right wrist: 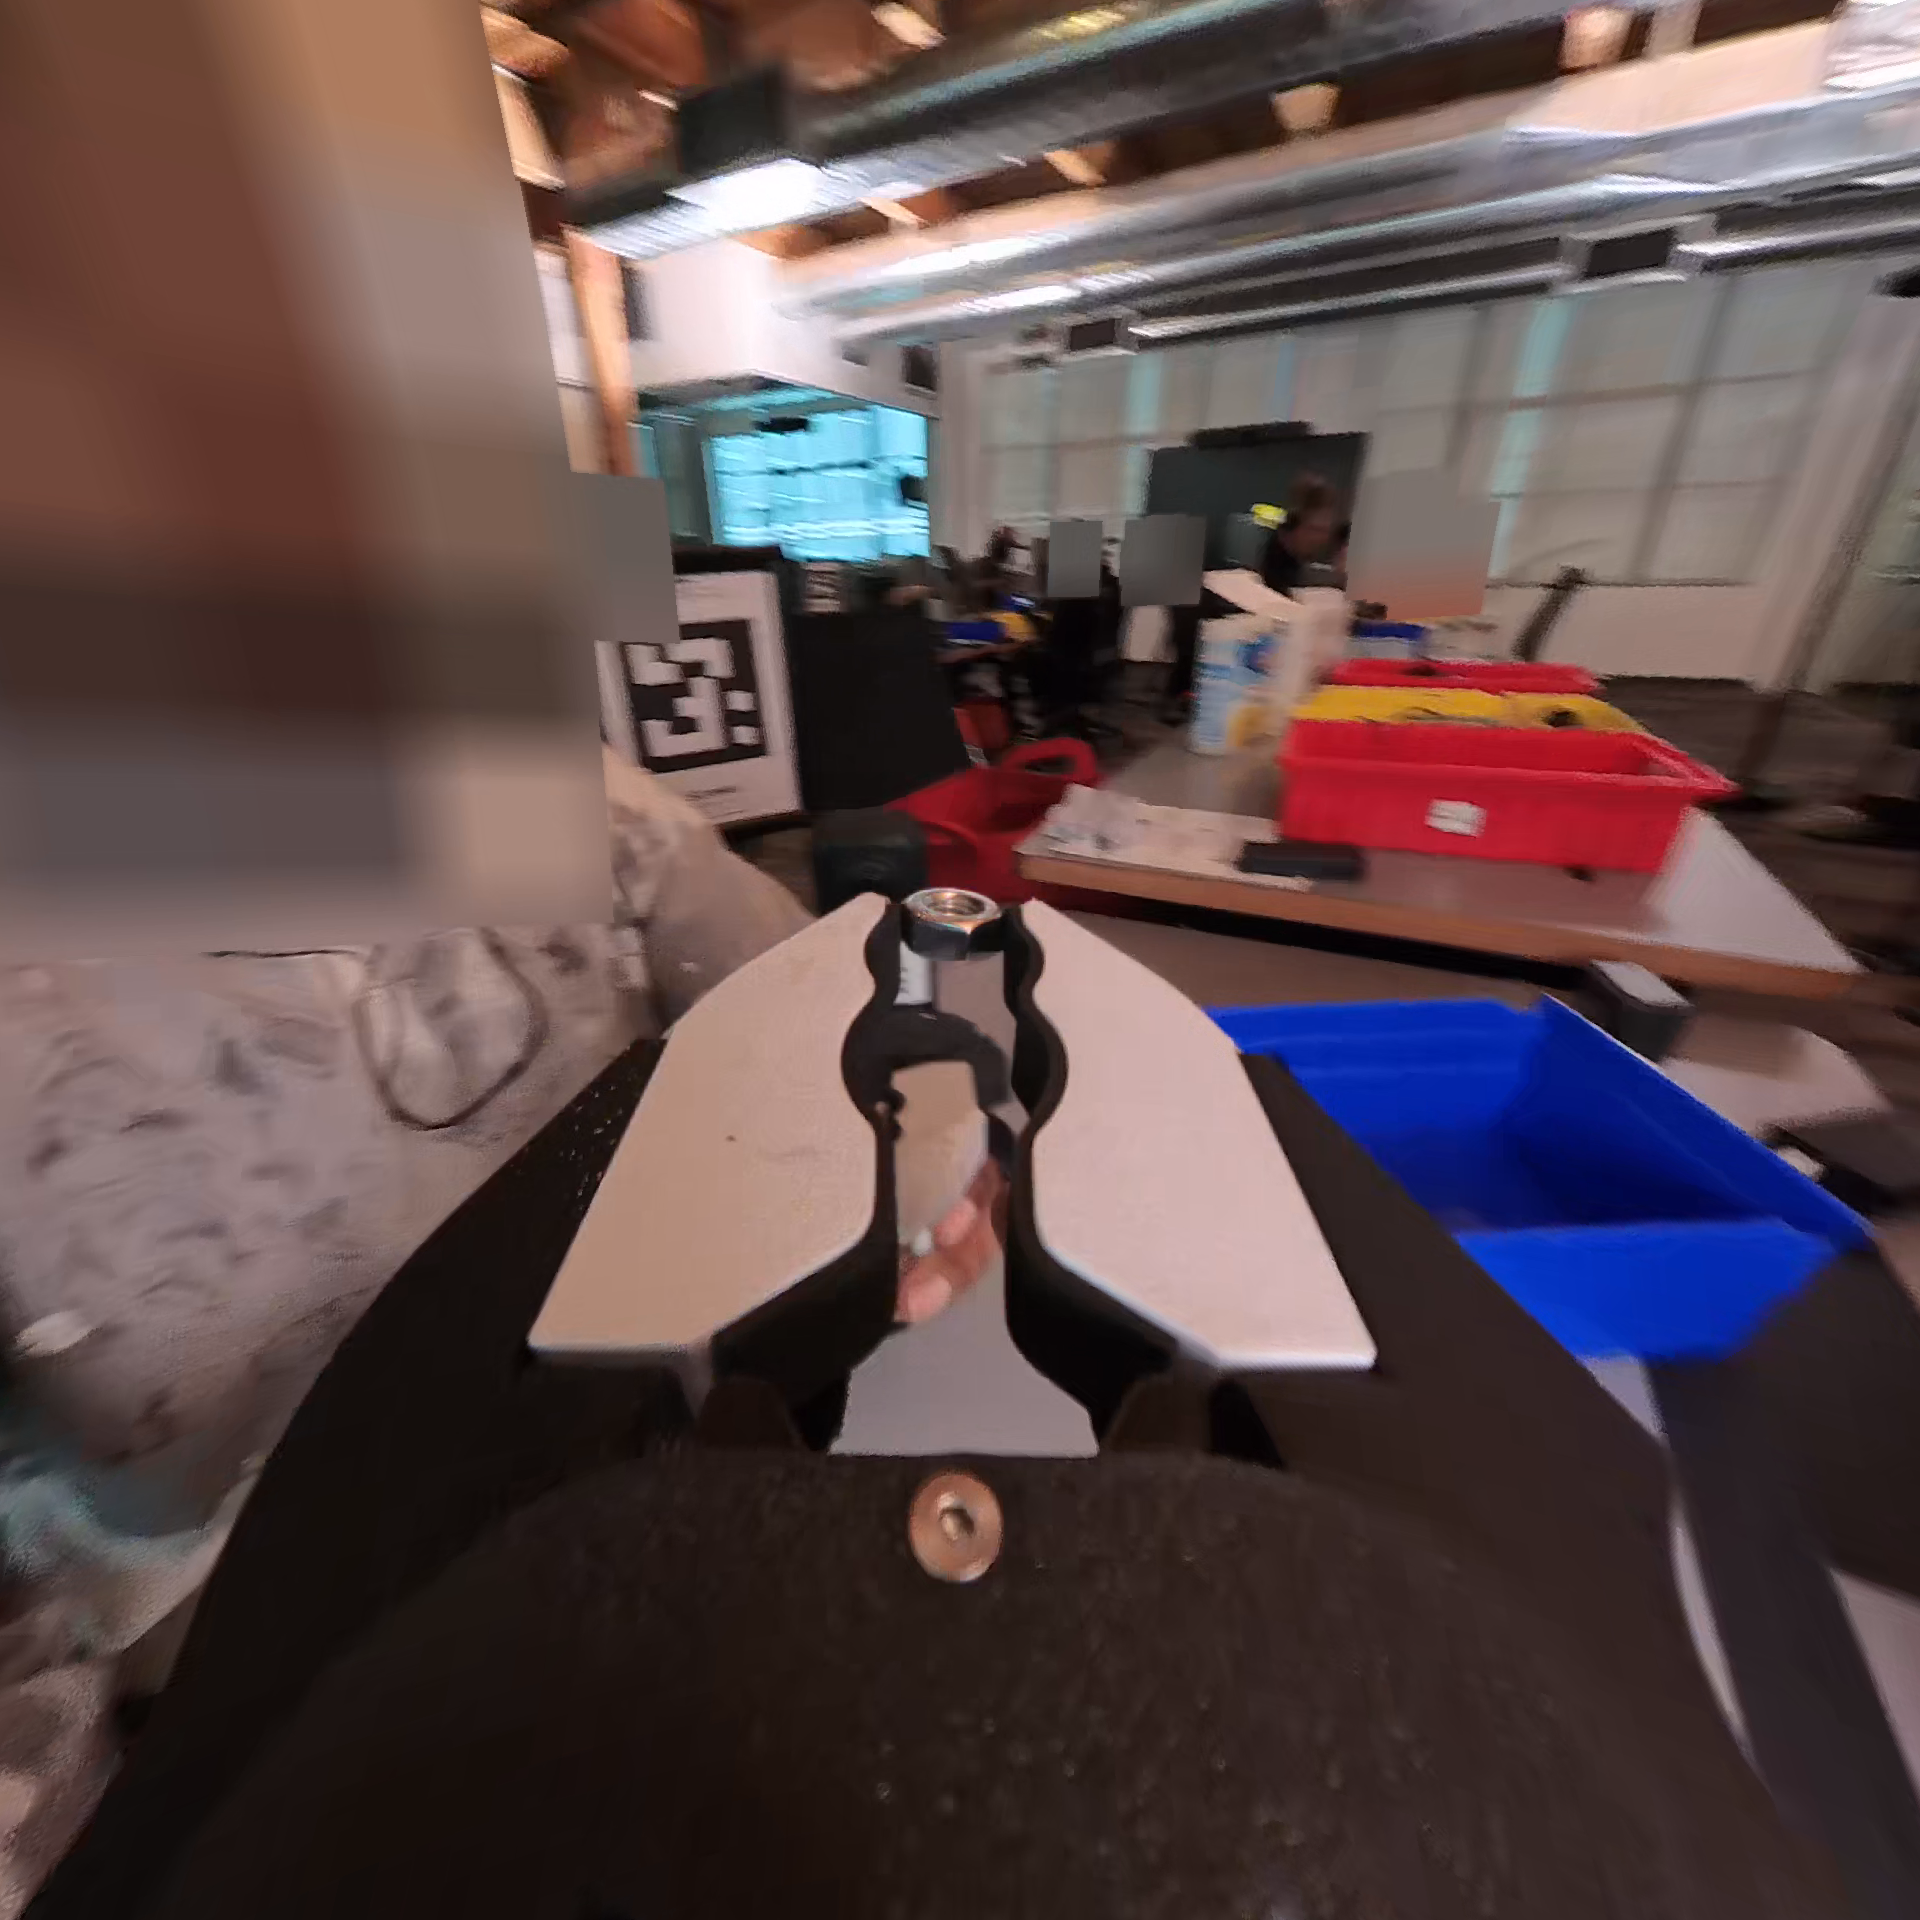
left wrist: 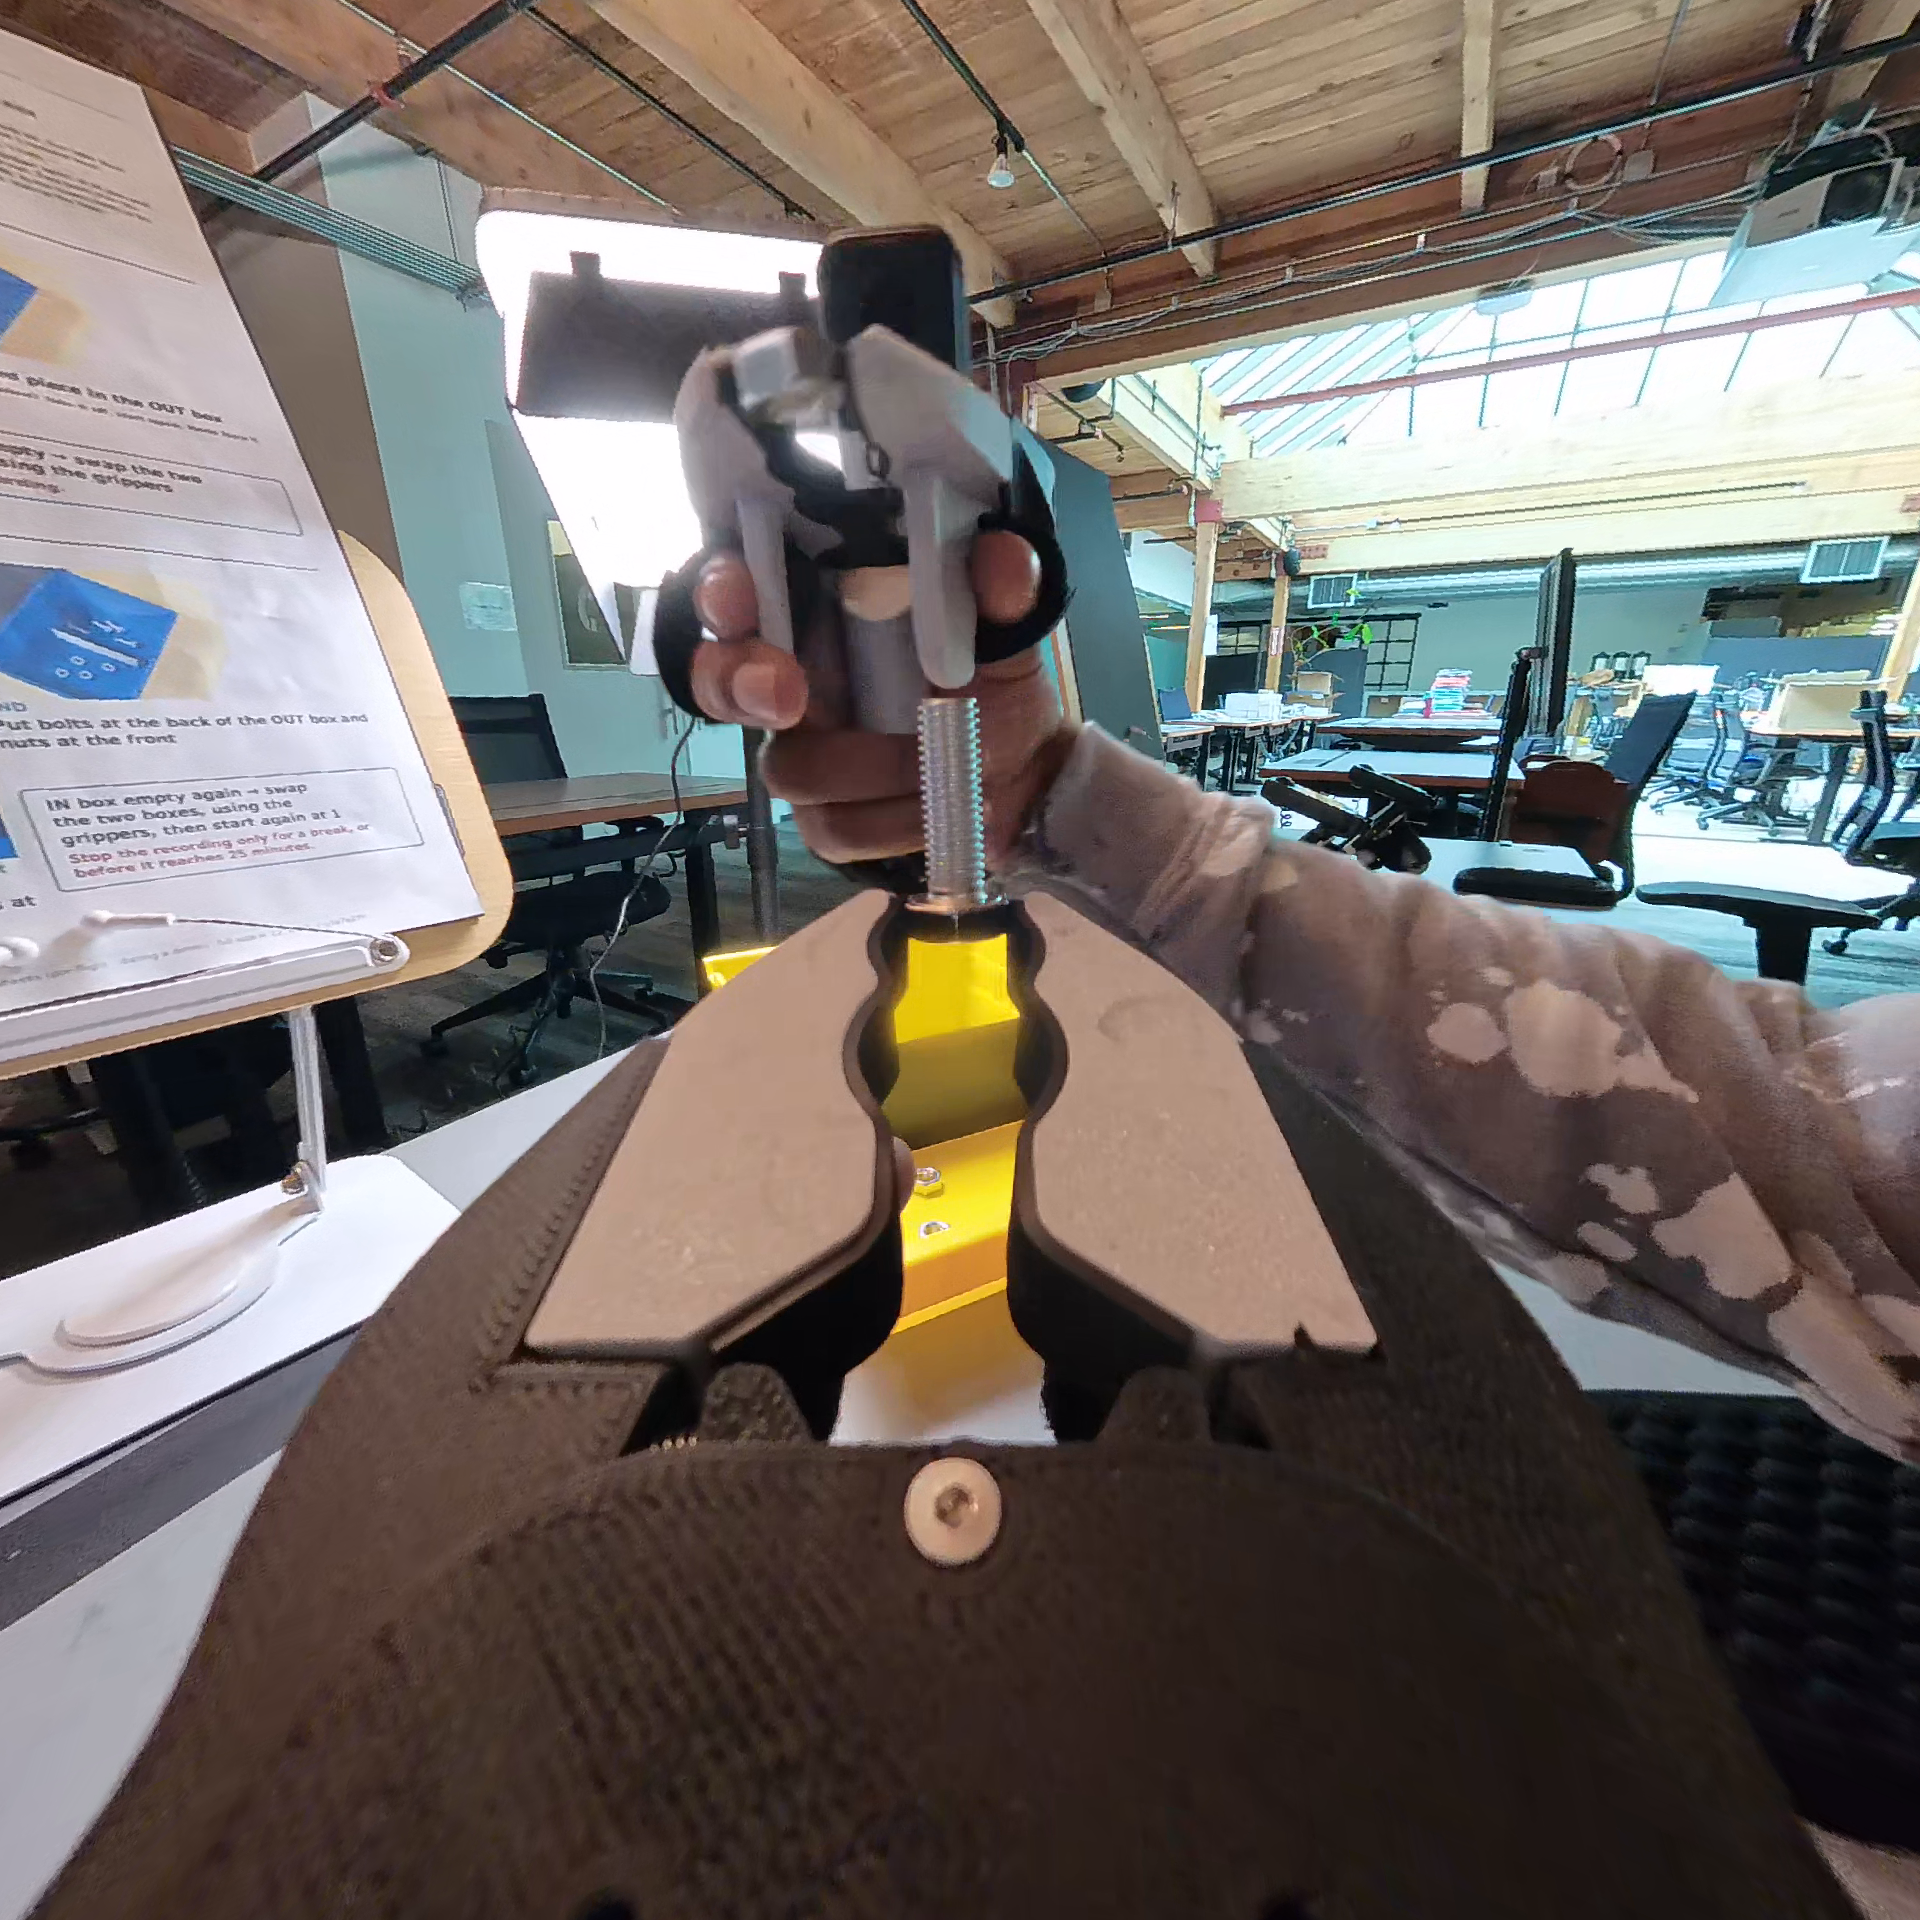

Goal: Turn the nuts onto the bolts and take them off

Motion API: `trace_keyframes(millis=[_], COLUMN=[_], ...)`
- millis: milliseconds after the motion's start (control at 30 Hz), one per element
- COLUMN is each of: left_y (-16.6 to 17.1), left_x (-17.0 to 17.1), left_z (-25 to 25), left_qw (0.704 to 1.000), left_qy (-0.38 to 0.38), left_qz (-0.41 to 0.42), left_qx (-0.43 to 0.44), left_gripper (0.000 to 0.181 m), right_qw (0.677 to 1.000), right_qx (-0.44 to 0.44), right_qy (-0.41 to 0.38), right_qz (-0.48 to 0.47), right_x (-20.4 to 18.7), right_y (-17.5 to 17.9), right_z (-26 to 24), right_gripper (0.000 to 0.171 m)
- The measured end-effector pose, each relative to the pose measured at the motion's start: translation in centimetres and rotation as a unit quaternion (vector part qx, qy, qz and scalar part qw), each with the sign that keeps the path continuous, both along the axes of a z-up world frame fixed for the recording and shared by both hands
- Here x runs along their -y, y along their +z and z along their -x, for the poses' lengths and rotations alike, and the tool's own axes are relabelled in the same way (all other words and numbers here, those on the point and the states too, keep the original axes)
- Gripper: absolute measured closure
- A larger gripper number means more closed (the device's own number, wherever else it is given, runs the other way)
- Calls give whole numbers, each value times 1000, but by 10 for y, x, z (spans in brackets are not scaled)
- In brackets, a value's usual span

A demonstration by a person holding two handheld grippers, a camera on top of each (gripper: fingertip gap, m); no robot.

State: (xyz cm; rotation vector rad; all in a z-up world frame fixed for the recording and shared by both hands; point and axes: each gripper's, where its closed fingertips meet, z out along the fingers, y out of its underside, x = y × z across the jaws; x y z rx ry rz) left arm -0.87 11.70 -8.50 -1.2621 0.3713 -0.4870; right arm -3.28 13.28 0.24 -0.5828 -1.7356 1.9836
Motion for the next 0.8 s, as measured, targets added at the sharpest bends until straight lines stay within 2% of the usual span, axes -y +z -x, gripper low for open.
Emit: trace_keyframes(millis=[100,167,267,433,500,567,667,800], left_y=[0,1,3,8,9,11,13,16], left_x=[-3,-5,-7,-9,-8,-7,-5,-5], left_z=[7,11,18,26,27,27,28,32], left_qw=[1000,1000,1000,999,999,999,999,999], left_qy=[13,21,27,36,38,38,39,43], left_qz=[3,2,3,-1,-3,-5,-9,-16], left_qx=[-1,-3,-2,-2,-3,-8,-13,-18], left_gripper=[163,163,163,163,163,163,163,163], right_qw=[984,946,851,690,646,617,602,604], right_qx=[48,98,174,255,269,295,351,391], right_qy=[-168,-305,-486,-672,-711,-726,-711,-688], right_qz=[-25,-51,-100,-83,-66,-77,-90,-95], right_x=[-41,-81,-137,-190,-201,-212,-226,-238], right_y=[-18,-42,-85,-156,-183,-212,-253,-283], right_z=[9,4,-27,-85,-99,-106,-107,-104], right_gripper=[153,153,153,152,152,153,152,152])
